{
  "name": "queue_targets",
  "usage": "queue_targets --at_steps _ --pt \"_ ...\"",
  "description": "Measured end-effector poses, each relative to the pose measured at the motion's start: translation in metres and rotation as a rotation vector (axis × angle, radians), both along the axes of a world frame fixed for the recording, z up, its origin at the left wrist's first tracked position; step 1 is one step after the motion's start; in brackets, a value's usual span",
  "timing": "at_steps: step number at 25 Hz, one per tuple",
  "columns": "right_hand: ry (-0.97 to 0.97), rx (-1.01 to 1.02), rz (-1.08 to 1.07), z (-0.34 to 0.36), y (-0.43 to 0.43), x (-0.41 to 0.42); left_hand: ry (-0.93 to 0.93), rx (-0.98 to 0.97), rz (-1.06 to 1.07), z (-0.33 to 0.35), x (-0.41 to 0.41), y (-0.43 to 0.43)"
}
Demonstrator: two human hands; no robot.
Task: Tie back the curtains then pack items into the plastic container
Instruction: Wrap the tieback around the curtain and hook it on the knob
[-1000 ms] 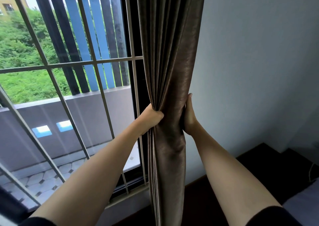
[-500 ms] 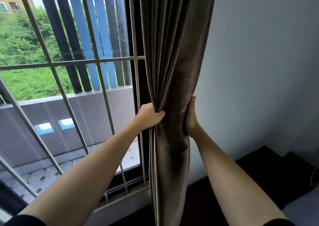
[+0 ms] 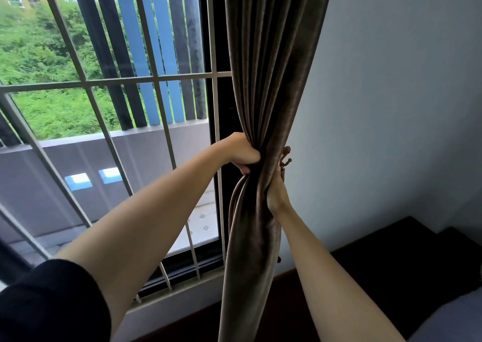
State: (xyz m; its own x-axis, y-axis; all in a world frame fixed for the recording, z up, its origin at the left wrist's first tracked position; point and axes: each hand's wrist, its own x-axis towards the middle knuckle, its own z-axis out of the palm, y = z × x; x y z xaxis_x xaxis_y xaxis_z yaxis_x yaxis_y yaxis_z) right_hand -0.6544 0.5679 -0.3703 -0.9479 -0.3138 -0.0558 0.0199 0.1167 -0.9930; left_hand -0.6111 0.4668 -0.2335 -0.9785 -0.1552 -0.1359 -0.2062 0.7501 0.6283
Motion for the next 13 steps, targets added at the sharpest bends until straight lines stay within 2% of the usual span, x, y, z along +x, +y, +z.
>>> queue_targets --at_steps 2,6,8,10,13 --pt "0.029 -0.023 0.002 -0.009 -0.001 0.0 -0.017 0.056 -0.026 0.002 -0.002 -0.001" --pt "0.412 -0.114 -0.098 -0.029 -0.004 0.016 -0.045 0.063 -0.096 0.004 -0.005 0.001" --pt "0.521 -0.074 -0.221 -0.036 -0.008 0.026 -0.055 0.072 -0.118 0.003 -0.006 0.004" --pt "0.541 -0.03 -0.278 -0.042 -0.013 0.033 -0.06 0.052 -0.131 0.004 -0.01 0.007" --pt "0.412 -0.055 -0.178 -0.035 -0.016 0.039 -0.078 -0.019 -0.151 0.007 -0.015 0.009"
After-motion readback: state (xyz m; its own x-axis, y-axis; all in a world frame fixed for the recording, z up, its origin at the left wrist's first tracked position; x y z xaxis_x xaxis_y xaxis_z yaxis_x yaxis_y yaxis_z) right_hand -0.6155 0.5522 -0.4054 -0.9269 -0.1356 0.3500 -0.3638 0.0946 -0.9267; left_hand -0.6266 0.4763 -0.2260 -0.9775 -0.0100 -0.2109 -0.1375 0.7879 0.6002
